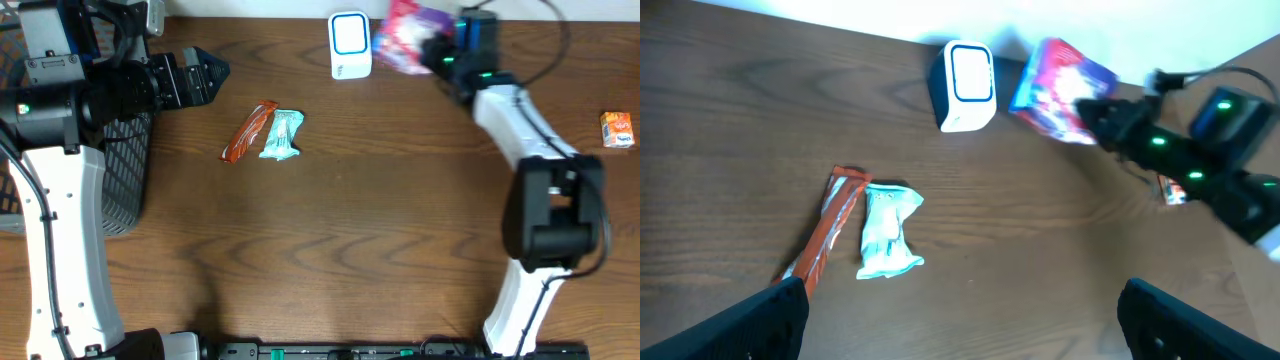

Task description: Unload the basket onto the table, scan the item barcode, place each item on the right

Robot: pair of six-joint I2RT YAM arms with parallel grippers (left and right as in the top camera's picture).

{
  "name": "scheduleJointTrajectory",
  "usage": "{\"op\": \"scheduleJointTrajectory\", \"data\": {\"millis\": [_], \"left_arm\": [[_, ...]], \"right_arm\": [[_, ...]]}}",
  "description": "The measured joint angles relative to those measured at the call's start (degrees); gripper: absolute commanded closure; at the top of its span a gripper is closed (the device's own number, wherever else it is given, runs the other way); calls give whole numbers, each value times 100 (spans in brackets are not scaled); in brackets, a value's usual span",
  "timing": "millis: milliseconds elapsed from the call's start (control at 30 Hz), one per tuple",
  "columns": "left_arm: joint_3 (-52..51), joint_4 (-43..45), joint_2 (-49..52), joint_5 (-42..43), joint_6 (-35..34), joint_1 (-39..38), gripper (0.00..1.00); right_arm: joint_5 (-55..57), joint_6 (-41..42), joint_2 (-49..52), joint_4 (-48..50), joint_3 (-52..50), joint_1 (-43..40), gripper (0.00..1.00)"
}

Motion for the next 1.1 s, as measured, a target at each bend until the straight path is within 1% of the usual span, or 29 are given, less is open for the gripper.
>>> {"op": "scheduleJointTrajectory", "data": {"millis": [133, 300, 400, 500, 633, 800, 833, 867, 900, 933, 1033, 1100], "left_arm": [[0, 2, 0, -2, 0, 0, 2], [0, 2, 0, -2, 0, 0, 2], [0, 2, 0, -2, 0, 0, 2], [0, 2, 0, -2, 0, 0, 2], [0, 2, 0, -2, 0, 0, 2], [0, 2, 0, -2, 0, 0, 2], [0, 2, 0, -2, 0, 0, 2], [0, 2, 0, -2, 0, 0, 2], [0, 2, 0, -2, 0, 0, 2], [0, 2, 0, -2, 0, 0, 2], [0, 4, 0, -2, 0, 0, 2], [0, 2, 0, -2, 0, 0, 2]], "right_arm": [[411, -87, -356, -785, -2, -737, 99], [831, -33, -584, -1447, 4, -1617, 99], [953, 66, -586, -1733, 2, -2024, 99], [1056, 114, -586, -1797, 2, -2396, 99], [1388, 160, -586, -1851, 2, -2647, 99], [1523, 160, -586, -1856, 2, -2592, 98], [1530, 160, -586, -1856, 2, -2570, 92], [1530, 162, -586, -1856, 2, -2546, 83], [1539, 197, -586, -1860, 2, -2533, 70], [1550, 203, -586, -1867, 2, -2516, 64], [1661, 227, -586, -1952, 2, -2485, 60], [1930, 326, -586, -2149, 4, -2474, 51]]}}
